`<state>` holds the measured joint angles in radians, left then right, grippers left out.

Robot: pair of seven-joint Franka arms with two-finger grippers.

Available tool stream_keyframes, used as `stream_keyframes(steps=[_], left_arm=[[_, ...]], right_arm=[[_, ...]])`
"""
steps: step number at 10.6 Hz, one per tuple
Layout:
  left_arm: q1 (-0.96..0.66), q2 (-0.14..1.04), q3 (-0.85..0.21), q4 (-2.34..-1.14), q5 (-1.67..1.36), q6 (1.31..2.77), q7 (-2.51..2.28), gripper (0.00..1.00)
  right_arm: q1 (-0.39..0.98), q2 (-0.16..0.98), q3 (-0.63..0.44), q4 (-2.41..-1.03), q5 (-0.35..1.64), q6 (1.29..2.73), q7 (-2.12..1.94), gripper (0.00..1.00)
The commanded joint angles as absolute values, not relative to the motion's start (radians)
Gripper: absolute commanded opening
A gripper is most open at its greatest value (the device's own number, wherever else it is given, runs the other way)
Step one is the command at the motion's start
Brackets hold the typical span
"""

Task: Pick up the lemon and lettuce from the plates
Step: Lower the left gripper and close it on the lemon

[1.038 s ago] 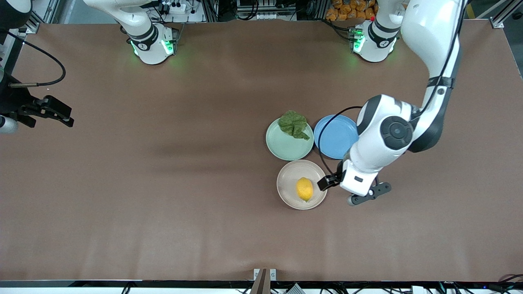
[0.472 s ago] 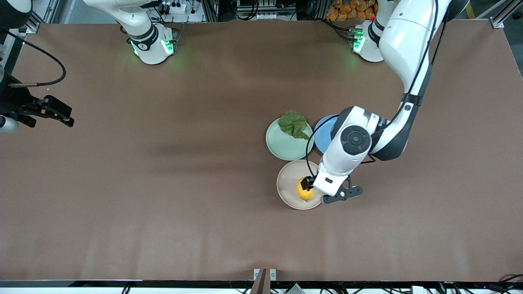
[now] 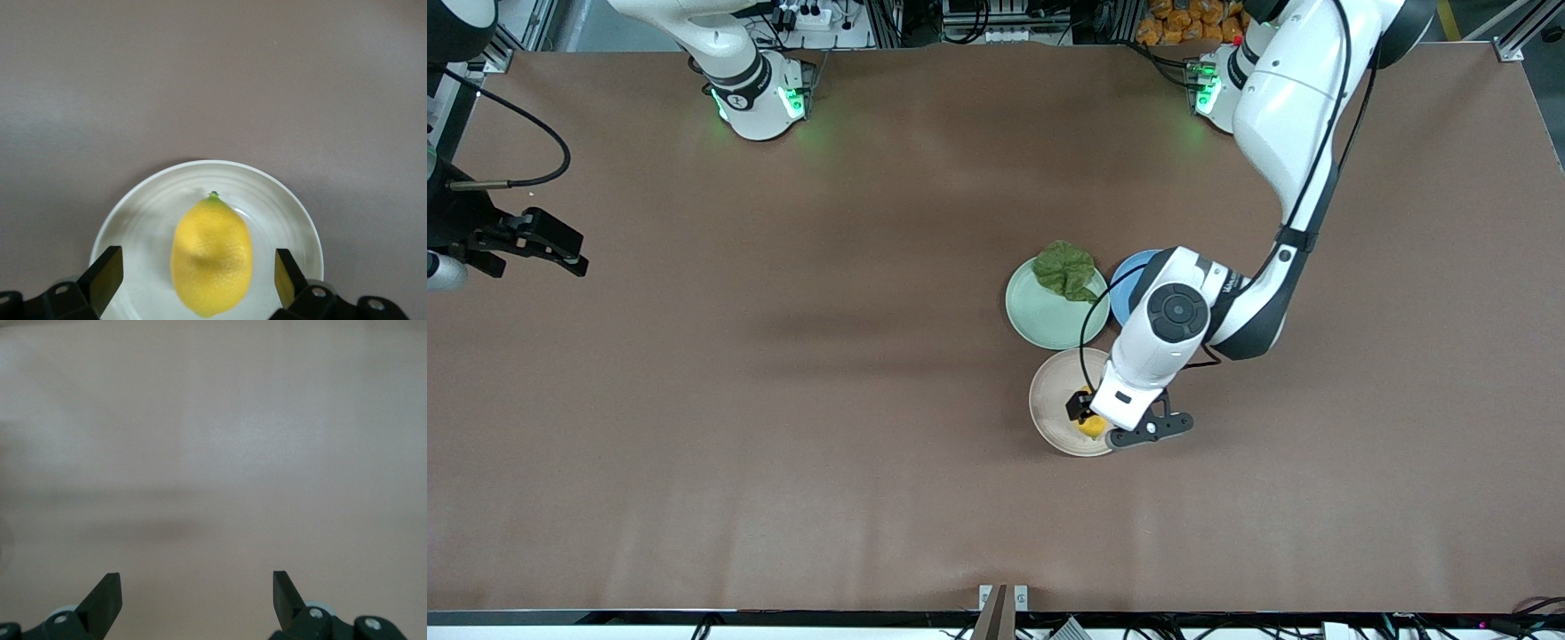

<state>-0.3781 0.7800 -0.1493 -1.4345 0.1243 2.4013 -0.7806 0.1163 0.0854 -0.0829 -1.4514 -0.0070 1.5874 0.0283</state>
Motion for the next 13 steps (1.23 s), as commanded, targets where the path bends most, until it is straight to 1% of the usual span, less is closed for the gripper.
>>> stream_keyframes(steps=[1, 6, 8, 9, 10, 11, 13], left_arm=[[-0.403, 0.822, -0.138, -1.407, 0.152, 2.424, -0.782, 1.00], [-0.405, 0.862, -0.137, -1.407, 0.170, 2.428, -0.769, 1.00], [-0.405, 0.876, -0.138, -1.407, 0.169, 2.459, -0.784, 1.00], [-0.406, 0.876, -0.138, -1.407, 0.167, 2.465, -0.790, 0.80], [-0.411, 0.877, -0.138, -1.408, 0.167, 2.465, -0.834, 0.34], [-0.420, 0.882, -0.138, -1.411, 0.170, 2.465, -0.854, 0.00], [-0.419, 0.874, -0.137, -1.411, 0.170, 2.465, -0.851, 0.00]], right_arm=[[0.117, 0.081, -0.080, -1.445, -0.020, 1.578, 0.028, 1.00], [0.123, 0.081, -0.078, -1.445, -0.020, 1.578, 0.028, 1.00], [0.130, 0.081, -0.078, -1.445, -0.020, 1.580, 0.028, 1.00], [0.138, 0.081, -0.078, -1.445, -0.020, 1.580, 0.029, 1.00], [0.143, 0.083, -0.078, -1.445, -0.020, 1.580, 0.029, 1.00], [0.158, 0.083, -0.078, -1.445, -0.020, 1.580, 0.029, 1.00], [0.175, 0.083, -0.078, -1.445, -0.037, 1.582, 0.031, 1.00]])
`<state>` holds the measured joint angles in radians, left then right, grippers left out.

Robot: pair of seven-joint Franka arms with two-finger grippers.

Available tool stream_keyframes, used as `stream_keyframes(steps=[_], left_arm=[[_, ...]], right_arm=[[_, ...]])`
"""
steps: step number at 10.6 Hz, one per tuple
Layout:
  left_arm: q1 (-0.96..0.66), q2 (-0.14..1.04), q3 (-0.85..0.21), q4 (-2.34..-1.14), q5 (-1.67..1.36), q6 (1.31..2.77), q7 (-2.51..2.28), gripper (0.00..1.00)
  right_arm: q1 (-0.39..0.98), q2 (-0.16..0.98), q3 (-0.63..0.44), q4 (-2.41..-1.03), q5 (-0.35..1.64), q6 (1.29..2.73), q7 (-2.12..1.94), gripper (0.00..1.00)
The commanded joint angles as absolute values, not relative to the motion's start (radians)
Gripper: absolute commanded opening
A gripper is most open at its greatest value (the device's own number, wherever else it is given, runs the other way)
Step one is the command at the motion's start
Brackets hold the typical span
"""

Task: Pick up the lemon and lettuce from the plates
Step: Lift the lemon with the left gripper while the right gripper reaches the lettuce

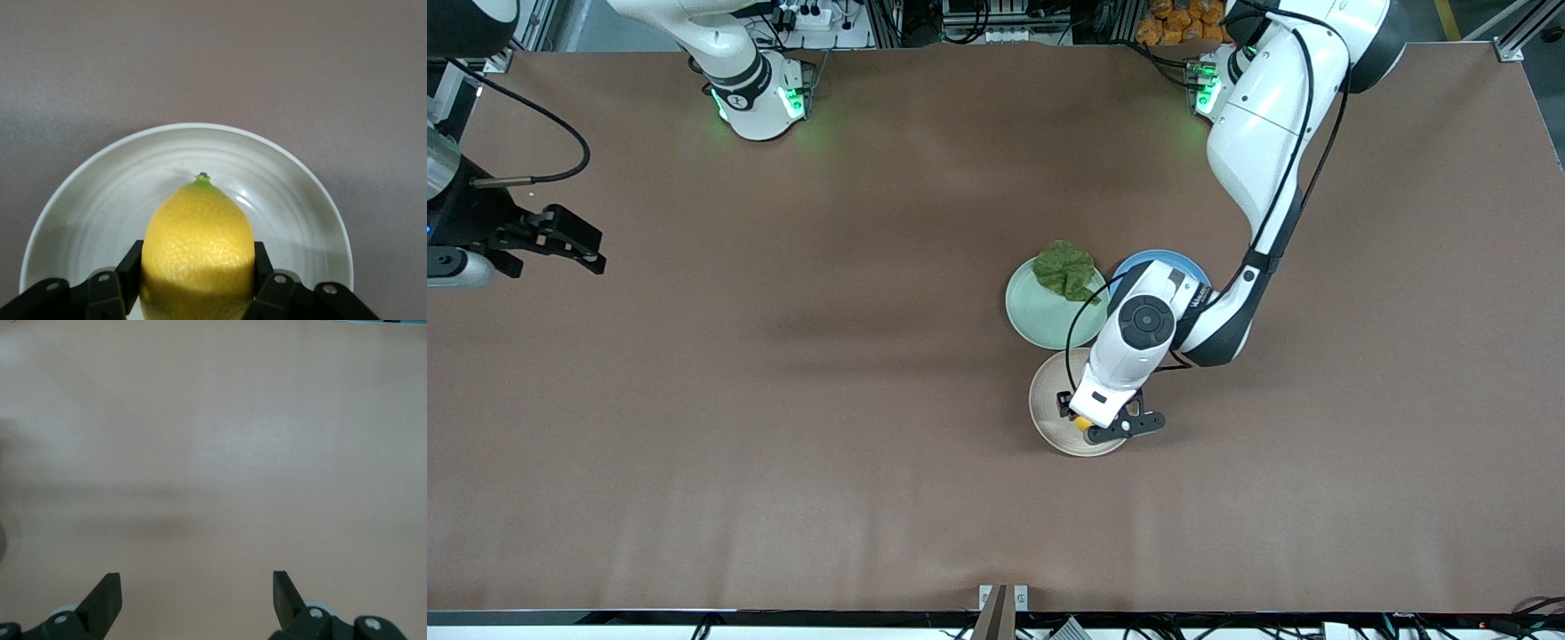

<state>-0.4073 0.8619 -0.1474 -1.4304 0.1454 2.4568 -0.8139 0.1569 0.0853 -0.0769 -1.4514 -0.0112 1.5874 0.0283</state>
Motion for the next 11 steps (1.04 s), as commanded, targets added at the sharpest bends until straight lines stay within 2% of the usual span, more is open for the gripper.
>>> stream_keyframes(steps=[1, 6, 9, 11], left_arm=[[-0.416, 0.864, -0.137, -1.411, 0.172, 2.464, -0.853, 0.00], [-0.339, 0.726, -0.143, -1.471, 0.173, 2.350, -0.847, 0.00], [-0.267, 0.553, -0.150, -1.685, 0.173, 2.345, -0.792, 0.00], [-0.204, 0.462, -0.182, -1.802, 0.161, 2.347, -0.715, 0.00]], right_arm=[[0.187, 0.084, -0.078, -1.445, -0.043, 1.582, 0.035, 1.00], [0.256, 0.089, -0.078, -1.443, -0.044, 1.585, 0.118, 1.00], [0.310, 0.159, -0.078, -1.440, -0.031, 1.606, 0.138, 1.00], [0.354, 0.166, -0.078, -1.434, -0.028, 1.560, 0.138, 1.00]])
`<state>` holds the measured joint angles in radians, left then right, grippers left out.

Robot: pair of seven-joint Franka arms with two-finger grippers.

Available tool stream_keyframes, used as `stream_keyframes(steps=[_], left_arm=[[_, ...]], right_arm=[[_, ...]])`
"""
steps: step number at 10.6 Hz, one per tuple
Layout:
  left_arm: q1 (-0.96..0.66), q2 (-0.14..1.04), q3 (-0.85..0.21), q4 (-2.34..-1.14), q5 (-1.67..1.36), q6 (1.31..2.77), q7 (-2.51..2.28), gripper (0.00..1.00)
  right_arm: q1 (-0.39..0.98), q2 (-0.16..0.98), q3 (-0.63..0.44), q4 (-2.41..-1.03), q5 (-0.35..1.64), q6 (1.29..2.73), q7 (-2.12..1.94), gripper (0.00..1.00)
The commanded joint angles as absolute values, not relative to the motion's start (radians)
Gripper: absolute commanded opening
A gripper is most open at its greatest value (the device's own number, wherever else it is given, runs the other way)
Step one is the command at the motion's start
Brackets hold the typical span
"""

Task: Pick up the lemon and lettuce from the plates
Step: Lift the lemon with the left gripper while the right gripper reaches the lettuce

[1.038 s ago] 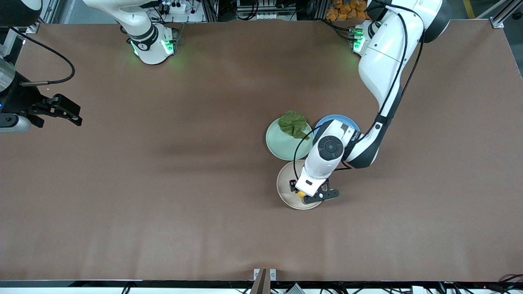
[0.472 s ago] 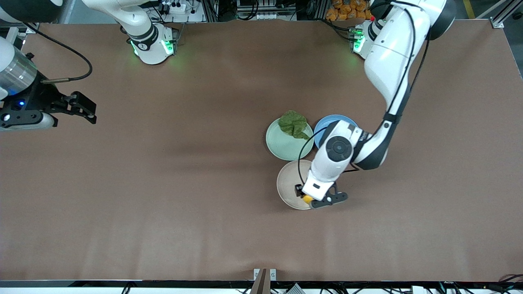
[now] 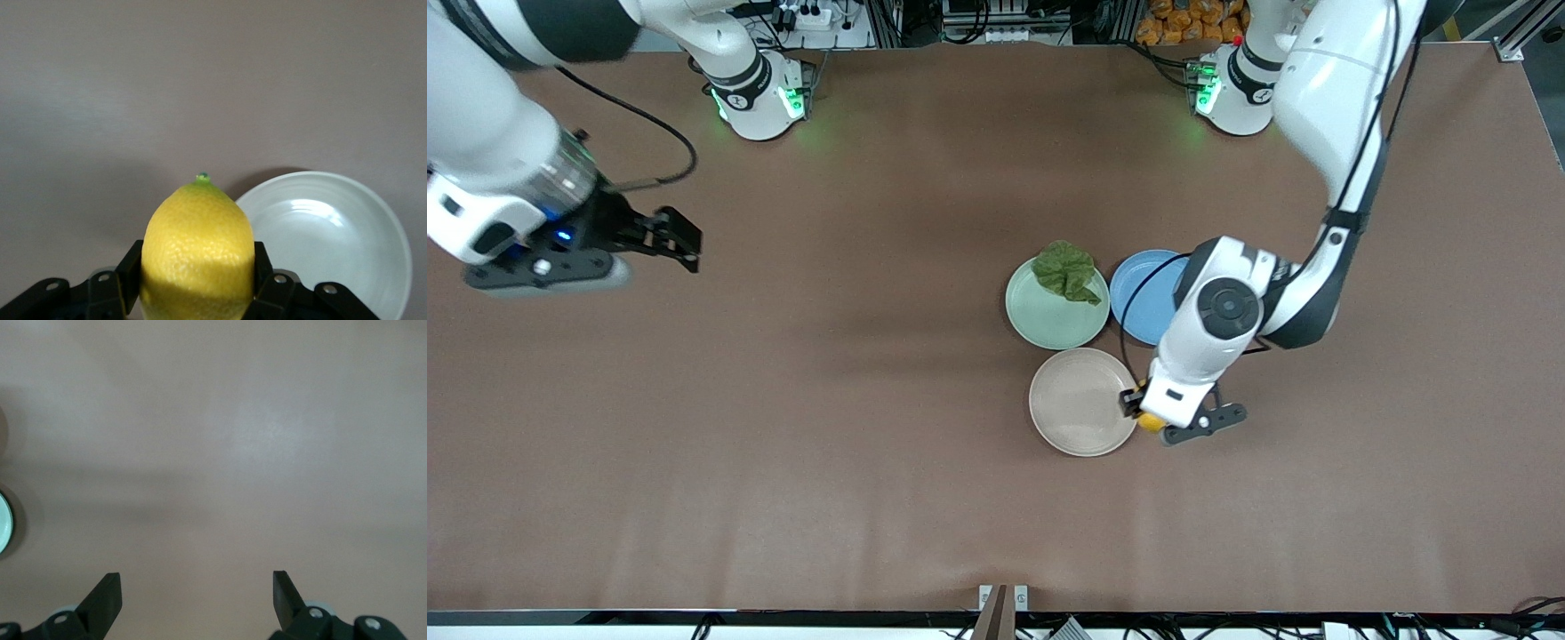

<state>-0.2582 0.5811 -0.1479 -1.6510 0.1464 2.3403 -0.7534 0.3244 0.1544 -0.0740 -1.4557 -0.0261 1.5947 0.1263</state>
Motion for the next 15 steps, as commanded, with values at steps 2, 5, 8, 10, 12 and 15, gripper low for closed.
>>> stream_keyframes(steps=[2, 5, 8, 10, 12, 15], left_arm=[[-0.143, 0.404, -0.219, -1.879, 0.161, 2.355, -0.687, 0.00], [-0.057, 0.348, -0.222, -1.965, 0.161, 2.356, -0.547, 0.00], [0.012, 0.337, -0.221, -2.000, 0.161, 2.356, -0.464, 0.00], [0.060, 0.354, -0.219, -1.999, 0.164, 2.356, -0.405, 0.00], [0.115, 0.382, -0.219, -1.987, 0.173, 2.356, -0.365, 0.00], [0.182, 0.448, -0.213, -1.979, 0.210, 2.414, -0.319, 0.00]], right_arm=[[0.402, 0.167, -0.061, -1.436, -0.023, 1.557, 0.146, 1.00], [0.579, 0.263, -0.055, -1.434, -0.014, 1.623, 0.342, 1.00], [0.753, 0.388, -0.055, -1.436, 0.022, 1.753, 0.555, 1.00], [0.845, 0.496, -0.055, -1.436, 0.011, 1.894, 0.735, 1.00], [0.925, 0.596, -0.055, -1.434, 0.006, 2.032, 0.874, 1.00], [0.992, 0.719, -0.055, -1.433, 0.006, 2.247, 1.020, 1.00]])
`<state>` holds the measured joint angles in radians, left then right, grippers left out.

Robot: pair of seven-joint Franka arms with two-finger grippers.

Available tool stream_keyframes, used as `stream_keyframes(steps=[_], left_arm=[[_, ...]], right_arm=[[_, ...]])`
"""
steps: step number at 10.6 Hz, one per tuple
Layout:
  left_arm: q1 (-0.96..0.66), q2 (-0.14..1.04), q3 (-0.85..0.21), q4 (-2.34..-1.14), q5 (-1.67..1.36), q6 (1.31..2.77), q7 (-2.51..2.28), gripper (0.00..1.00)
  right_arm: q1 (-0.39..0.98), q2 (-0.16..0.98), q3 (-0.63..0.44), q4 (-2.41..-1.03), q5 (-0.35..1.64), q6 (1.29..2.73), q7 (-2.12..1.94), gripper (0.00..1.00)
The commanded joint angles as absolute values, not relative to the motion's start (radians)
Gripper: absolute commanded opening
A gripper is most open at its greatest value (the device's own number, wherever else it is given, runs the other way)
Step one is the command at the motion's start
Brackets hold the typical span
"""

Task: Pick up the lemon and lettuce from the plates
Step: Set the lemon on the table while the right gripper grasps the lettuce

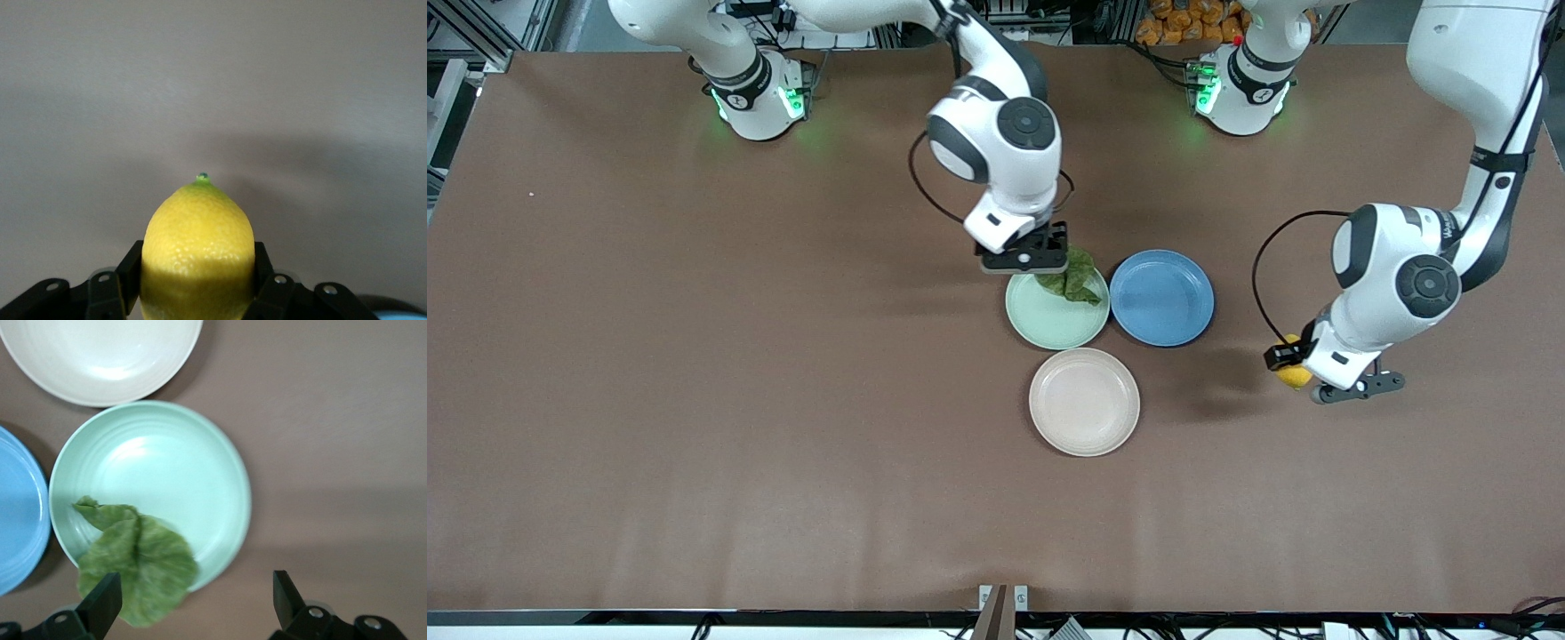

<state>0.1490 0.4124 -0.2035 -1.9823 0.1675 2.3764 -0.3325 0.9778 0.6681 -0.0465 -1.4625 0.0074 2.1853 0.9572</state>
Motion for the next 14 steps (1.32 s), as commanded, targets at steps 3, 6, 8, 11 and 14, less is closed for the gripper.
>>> stream_keyframes(steps=[3, 6, 8, 11, 14], left_arm=[[0.215, 0.511, -0.213, -1.928, 0.236, 2.421, -0.287, 0.44], [0.183, 0.529, -0.219, -1.884, 0.224, 2.419, -0.313, 1.00], [0.158, 0.520, -0.225, -1.879, 0.222, 2.419, -0.356, 1.00], [0.126, 0.503, -0.280, -1.888, 0.221, 2.418, -0.484, 1.00], [0.139, 0.416, -0.307, -1.968, 0.222, 2.404, -0.520, 1.00]], right_arm=[[1.022, 0.817, -0.057, -1.405, 0.003, 2.380, 1.095, 1.00], [1.023, 0.903, -0.058, -1.309, 0.003, 2.382, 1.120, 0.97], [1.023, 0.922, -0.058, -1.304, 0.003, 2.388, 1.132, 0.94], [1.029, 0.934, -0.057, -1.304, 0.005, 2.407, 1.166, 0.85], [1.051, 0.934, -0.058, -1.304, 0.003, 2.405, 1.196, 0.52]])
